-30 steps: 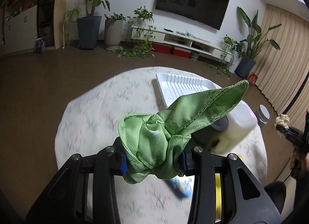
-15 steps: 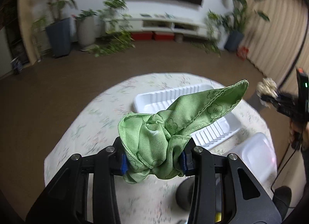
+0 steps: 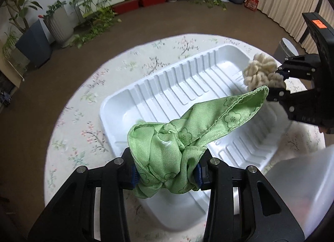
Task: Organize soft objects
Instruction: 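Carry both items to the white tray and open both tools to release, then move both tools back over the remaining soft items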
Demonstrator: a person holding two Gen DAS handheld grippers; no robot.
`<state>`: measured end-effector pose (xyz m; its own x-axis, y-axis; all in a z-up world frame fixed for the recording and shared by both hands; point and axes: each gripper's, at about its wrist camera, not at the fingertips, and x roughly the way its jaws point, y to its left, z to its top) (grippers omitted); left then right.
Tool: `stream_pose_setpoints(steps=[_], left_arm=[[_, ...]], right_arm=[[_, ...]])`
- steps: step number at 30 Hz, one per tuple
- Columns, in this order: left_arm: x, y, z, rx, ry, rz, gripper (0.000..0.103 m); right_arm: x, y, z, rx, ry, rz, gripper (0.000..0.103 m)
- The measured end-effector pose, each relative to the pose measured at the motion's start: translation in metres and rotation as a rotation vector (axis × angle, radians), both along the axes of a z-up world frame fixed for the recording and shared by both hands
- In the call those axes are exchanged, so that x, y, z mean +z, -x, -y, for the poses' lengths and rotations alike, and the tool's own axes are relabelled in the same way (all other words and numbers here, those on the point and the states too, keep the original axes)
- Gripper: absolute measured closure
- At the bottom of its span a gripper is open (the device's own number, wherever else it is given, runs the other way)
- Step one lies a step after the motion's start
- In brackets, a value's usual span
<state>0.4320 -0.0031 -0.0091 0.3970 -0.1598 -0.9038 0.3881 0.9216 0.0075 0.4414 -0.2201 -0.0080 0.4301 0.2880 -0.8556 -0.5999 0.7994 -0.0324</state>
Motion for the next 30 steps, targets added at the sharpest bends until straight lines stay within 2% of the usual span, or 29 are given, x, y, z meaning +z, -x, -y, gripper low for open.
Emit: stream_pose_setpoints(steps=[2,5,7,9,12,15,21,23,24,26,30], left_arm=[[-0.009,-0.001,0.004,-0.013,-0.005,-0.015,0.063],[-0.022,-0.003,0.008,-0.025,-0.016,-0.047,0.053],[-0.024,-0.003,0.007,-0.020,-0.008,-0.047,0.039],[-0.023,-0.005,0.004,0.003,0.014,-0.044,0.034],[-0.014,-0.005,-0.001,0.027,0.041,-0.014,0.031],[0.002,-0.002,-0.011,0.054,0.089,0.031,0.024],[0.030,0.005,-0.030,0.096,0.155,0.087,0.024],[0.042,0.013,-0.034,0.091,0.184,0.110,0.020],[0.048,0.019,-0.036,0.084,0.197,0.118,0.015],[0.062,0.032,-0.038,0.080,0.219,0.146,0.014],[0.087,0.081,-0.060,0.125,0.333,0.191,0.014]], right_arm=[[-0.010,-0.003,-0.008,0.016,0.007,-0.022,0.073],[-0.022,-0.007,-0.013,0.019,0.020,-0.046,0.068],[-0.029,-0.009,-0.014,0.018,0.019,-0.071,0.060],[-0.031,-0.009,-0.011,0.004,0.010,-0.070,0.044],[-0.029,-0.008,-0.006,0.004,-0.015,-0.064,0.031],[-0.021,-0.004,-0.003,0.009,-0.034,-0.034,0.025],[0.003,0.000,0.011,-0.023,-0.114,0.018,0.021],[0.012,0.003,0.020,-0.044,-0.150,0.033,0.021],[0.017,0.005,0.025,-0.054,-0.163,0.040,0.021],[0.028,0.011,0.040,-0.080,-0.208,0.052,0.021],[0.054,0.034,0.075,-0.156,-0.302,0.080,0.020]])
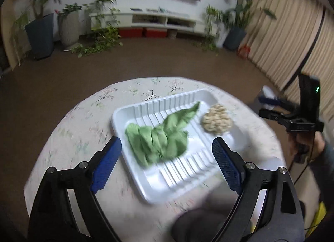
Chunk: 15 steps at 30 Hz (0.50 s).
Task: Organize soft objects
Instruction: 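Move both tools back over the remaining soft items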
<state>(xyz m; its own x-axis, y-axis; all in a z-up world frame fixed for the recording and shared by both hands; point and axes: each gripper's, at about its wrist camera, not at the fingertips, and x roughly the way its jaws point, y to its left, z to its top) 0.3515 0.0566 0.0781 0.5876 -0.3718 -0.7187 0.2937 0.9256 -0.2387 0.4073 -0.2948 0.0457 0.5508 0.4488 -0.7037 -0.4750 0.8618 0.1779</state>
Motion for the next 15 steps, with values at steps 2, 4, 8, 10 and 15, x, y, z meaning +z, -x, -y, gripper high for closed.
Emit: stream_pose_setpoints(steps=[2,4,8,10,15], left_arm=[[0.009,0.044,-0.013,0.037,0.030,0.049,0.014],[0.010,0.083,-0.022,0.069,0.041,0.079,0.011],[-0.003,0.169,-0.031,0.143,0.042,0.104,0.011],[-0.016,0.210,-0.031,0.185,0.065,0.092,0.011],[-0.054,0.293,-0.003,0.240,0.083,0.058,0.011]], right_arm=[[0.011,0.020,0.015,-0.030,-0.028,0.013,0.020],[0.021,0.054,0.028,-0.040,-0.023,0.052,0.017],[0.026,0.144,0.042,-0.041,0.006,0.126,0.013],[0.023,0.194,0.044,-0.035,-0.028,0.132,0.011],[0.008,0.289,0.027,-0.052,-0.034,0.136,0.010]])
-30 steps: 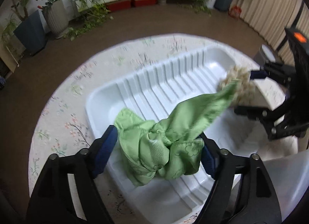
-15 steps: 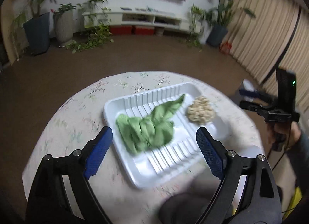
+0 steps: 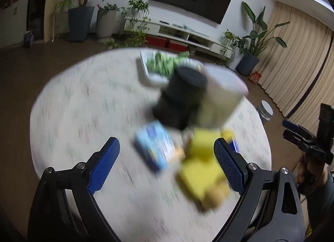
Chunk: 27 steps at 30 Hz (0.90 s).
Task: Organize soft objects
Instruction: 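Move both tools back over the remaining soft items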
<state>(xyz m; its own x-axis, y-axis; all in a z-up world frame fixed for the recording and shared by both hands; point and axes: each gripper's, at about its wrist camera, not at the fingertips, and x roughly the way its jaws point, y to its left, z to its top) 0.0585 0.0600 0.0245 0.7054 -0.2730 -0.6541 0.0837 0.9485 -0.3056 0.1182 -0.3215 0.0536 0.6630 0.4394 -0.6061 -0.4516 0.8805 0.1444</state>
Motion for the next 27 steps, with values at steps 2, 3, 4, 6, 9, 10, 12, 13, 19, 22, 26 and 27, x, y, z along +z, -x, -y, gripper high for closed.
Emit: stream_pose_setpoints(steps=[2,3,4,6,9,10,12,13,19,22,26,27], left_arm=[[-0.013,0.021,0.014,-0.011,0.023,-0.014,0.011],[-0.020,0.030,0.024,-0.026,0.021,-0.020,0.011],[-0.025,0.039,0.035,-0.039,0.012,-0.019,0.011],[-0.035,0.048,0.053,-0.073,-0.013,-0.019,0.011],[-0.045,0.053,0.072,-0.096,-0.033,-0.028,0.011],[-0.046,0.053,0.076,-0.103,-0.025,-0.026,0.011],[-0.047,0.054,0.078,-0.101,-0.030,-0.017,0.011],[-0.047,0.053,0.078,-0.099,-0.031,-0.012,0.011],[-0.058,0.048,0.087,-0.086,-0.048,-0.015,0.011],[-0.063,0.042,0.090,-0.086,-0.086,-0.022,0.011],[-0.065,0.039,0.093,-0.103,-0.109,0.009,0.011],[-0.065,0.039,0.094,-0.108,-0.115,0.015,0.011]], right_arm=[[-0.006,0.030,-0.011,-0.004,0.007,0.012,0.009],[-0.011,0.045,-0.018,-0.008,0.002,0.016,0.008],[-0.016,0.056,-0.022,-0.005,-0.003,0.006,0.008],[-0.031,0.076,-0.035,-0.002,0.000,-0.007,0.008],[-0.049,0.088,-0.054,0.001,0.033,-0.040,0.010],[-0.052,0.089,-0.058,0.000,0.038,-0.051,0.011],[-0.058,0.094,-0.064,-0.003,0.039,-0.071,0.015],[-0.060,0.095,-0.065,-0.008,0.047,-0.074,0.016],[-0.075,0.086,-0.060,-0.048,0.048,-0.129,0.019],[-0.081,0.077,-0.066,-0.037,0.057,-0.155,0.021],[-0.085,0.068,-0.077,-0.016,0.067,-0.178,0.021],[-0.085,0.065,-0.079,-0.012,0.069,-0.182,0.021]])
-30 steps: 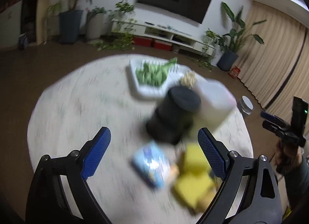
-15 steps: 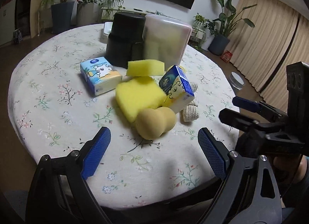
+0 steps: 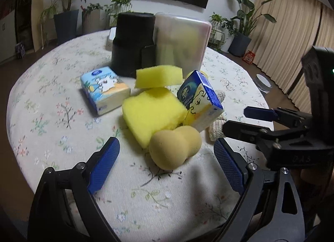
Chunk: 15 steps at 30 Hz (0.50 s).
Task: Organize soft objects
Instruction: 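Move both tools back over the remaining soft items, then grasp the tan gourd sponge with the left tool while the right tool grasps the knitted mitt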
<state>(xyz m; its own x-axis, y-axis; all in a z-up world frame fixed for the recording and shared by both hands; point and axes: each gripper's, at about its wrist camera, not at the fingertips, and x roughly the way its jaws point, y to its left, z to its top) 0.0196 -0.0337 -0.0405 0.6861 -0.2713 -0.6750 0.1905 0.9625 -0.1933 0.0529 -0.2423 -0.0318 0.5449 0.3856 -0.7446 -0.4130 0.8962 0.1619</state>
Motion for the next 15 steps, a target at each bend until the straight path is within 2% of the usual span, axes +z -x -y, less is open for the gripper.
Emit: stream_pose_setpoints(steps=[5,7,9,13,15], left_arm=[[-0.005,-0.002,0.000,-0.020,-0.007,-0.009,0.013],[-0.002,0.000,0.000,-0.023,-0.009,0.011,0.013],[0.000,0.002,0.000,-0.025,-0.011,0.034,0.013],[-0.002,0.003,0.002,-0.031,-0.014,0.027,0.013],[0.000,0.005,0.004,-0.039,-0.021,0.037,0.013]], right_arm=[[-0.002,-0.015,-0.007,0.004,-0.001,-0.028,0.025],[-0.005,-0.020,-0.011,0.015,0.008,-0.043,0.027],[-0.011,-0.021,-0.016,0.029,0.026,-0.056,0.034],[-0.016,-0.021,-0.019,0.046,0.042,-0.050,0.038],[-0.016,-0.022,-0.019,0.052,0.033,-0.050,0.049]])
